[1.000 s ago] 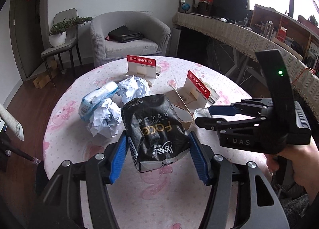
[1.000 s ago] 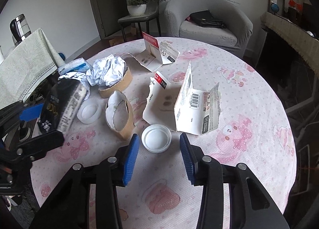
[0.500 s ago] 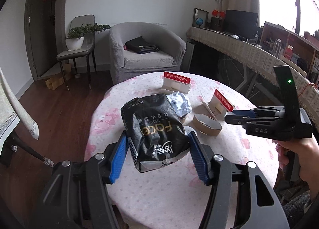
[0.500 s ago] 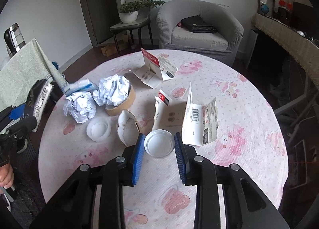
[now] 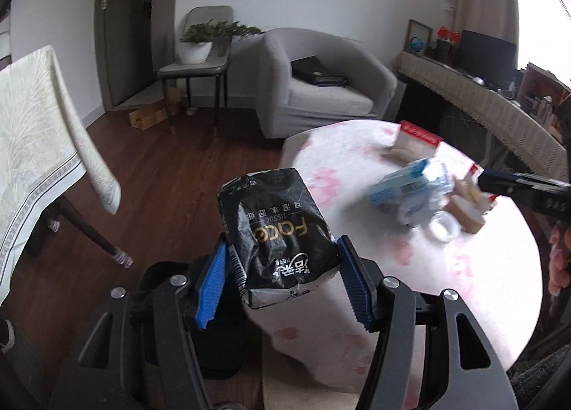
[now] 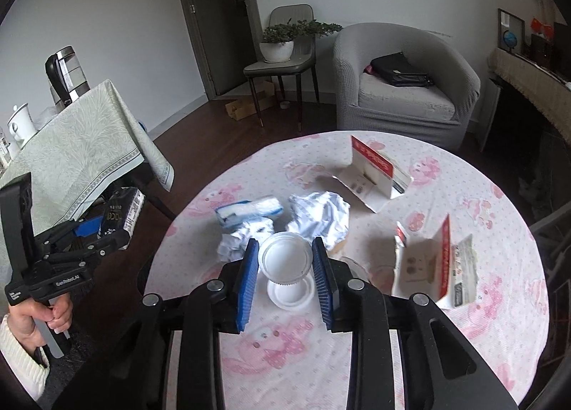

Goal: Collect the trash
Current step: 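Carry the snack bag over the green bin and open the left tool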

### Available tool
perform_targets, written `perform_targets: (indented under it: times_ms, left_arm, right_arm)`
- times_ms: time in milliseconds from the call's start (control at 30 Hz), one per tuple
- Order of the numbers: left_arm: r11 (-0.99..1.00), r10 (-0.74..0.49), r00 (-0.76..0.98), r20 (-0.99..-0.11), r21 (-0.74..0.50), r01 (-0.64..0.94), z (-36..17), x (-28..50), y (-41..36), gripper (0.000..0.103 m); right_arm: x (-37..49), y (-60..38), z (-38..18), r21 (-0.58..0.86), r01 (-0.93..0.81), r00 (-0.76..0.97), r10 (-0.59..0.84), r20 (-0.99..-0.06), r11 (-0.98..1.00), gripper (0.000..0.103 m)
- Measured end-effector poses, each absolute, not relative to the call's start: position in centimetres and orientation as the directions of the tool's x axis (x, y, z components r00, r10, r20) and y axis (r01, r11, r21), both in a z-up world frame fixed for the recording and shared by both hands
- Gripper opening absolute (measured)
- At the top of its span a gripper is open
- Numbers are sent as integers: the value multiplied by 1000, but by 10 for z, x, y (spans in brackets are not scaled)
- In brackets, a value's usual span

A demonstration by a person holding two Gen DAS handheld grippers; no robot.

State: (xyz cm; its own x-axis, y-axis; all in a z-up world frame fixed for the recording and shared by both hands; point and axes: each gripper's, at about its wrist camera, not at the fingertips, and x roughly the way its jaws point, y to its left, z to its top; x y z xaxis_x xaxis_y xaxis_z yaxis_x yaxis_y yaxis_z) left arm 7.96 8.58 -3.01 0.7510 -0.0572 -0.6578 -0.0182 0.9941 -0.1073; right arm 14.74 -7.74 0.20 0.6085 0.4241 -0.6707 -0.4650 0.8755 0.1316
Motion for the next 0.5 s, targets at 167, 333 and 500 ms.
perform_targets:
  times_ms: [167,333,500]
  left_arm:
    - [993,-19,706,-708,-97,-70,-52,83,119,63]
    - [992,3,653,-757,-78,-95,-77,86,147,63]
    - [991,16,589,-808,-67,-119,-104,88,169,63]
  right_arm:
    - [148,-39,7,144,-520,587,474,-656,842,31]
    - [149,8,4,140,-582,548,513,-661,801,31]
    - [150,46,-1,151,-626,505,546,-669,765,31]
